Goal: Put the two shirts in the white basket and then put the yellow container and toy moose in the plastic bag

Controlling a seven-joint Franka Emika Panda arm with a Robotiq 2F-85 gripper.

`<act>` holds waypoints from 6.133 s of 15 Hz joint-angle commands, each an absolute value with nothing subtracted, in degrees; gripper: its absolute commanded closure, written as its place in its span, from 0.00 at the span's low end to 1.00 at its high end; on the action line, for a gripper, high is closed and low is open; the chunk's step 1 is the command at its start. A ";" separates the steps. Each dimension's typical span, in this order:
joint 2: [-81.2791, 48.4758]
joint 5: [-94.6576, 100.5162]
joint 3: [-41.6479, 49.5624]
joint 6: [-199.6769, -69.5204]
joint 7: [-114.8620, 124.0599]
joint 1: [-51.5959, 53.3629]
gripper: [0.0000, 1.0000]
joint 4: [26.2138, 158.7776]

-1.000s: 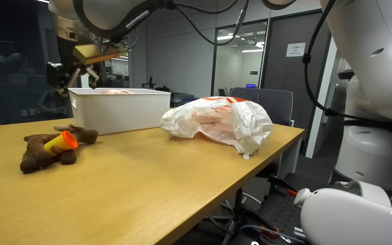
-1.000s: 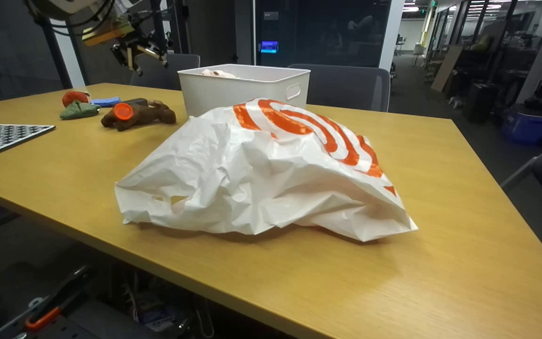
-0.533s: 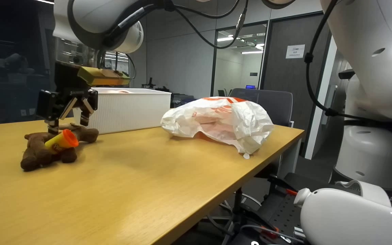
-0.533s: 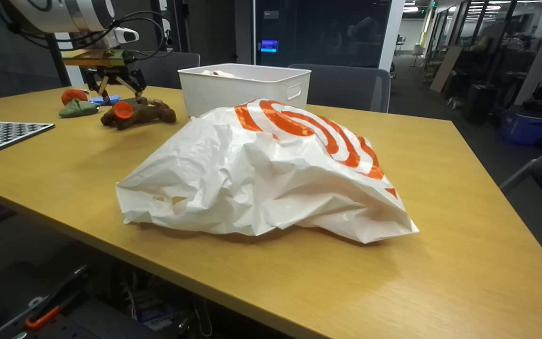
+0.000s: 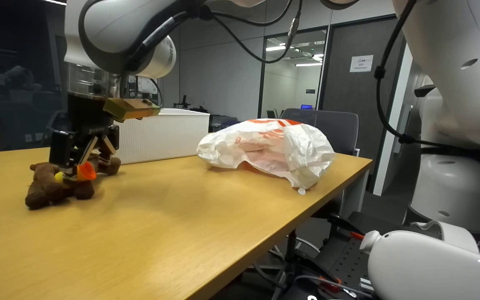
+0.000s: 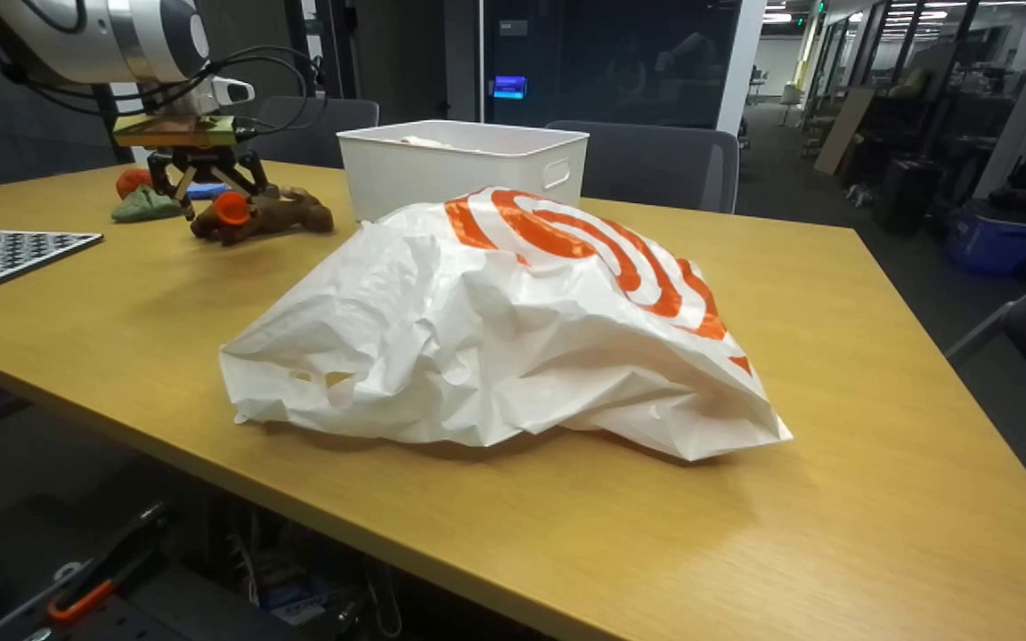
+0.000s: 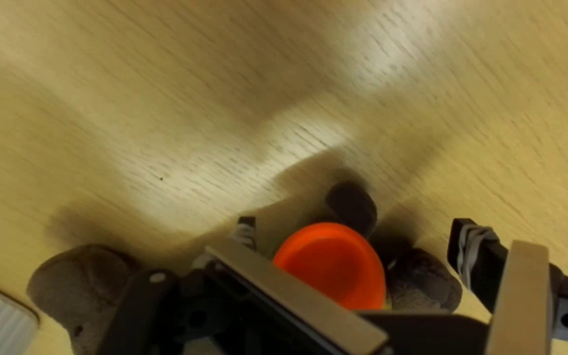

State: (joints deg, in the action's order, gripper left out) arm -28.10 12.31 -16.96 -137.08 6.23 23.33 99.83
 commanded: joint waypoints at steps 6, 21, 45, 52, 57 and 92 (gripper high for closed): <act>-28.42 18.51 -12.18 -142.26 7.06 28.18 0.00 99.63; -27.95 21.99 -8.68 -142.53 9.29 28.56 0.72 99.97; -4.80 13.60 -7.55 -102.96 37.97 17.48 0.72 118.84; -5.02 16.65 -4.67 -103.98 52.88 11.00 0.72 125.95; -6.12 23.92 -1.76 -104.48 64.87 7.65 0.72 128.06; -12.83 10.38 -14.73 -138.20 37.66 15.56 0.00 114.96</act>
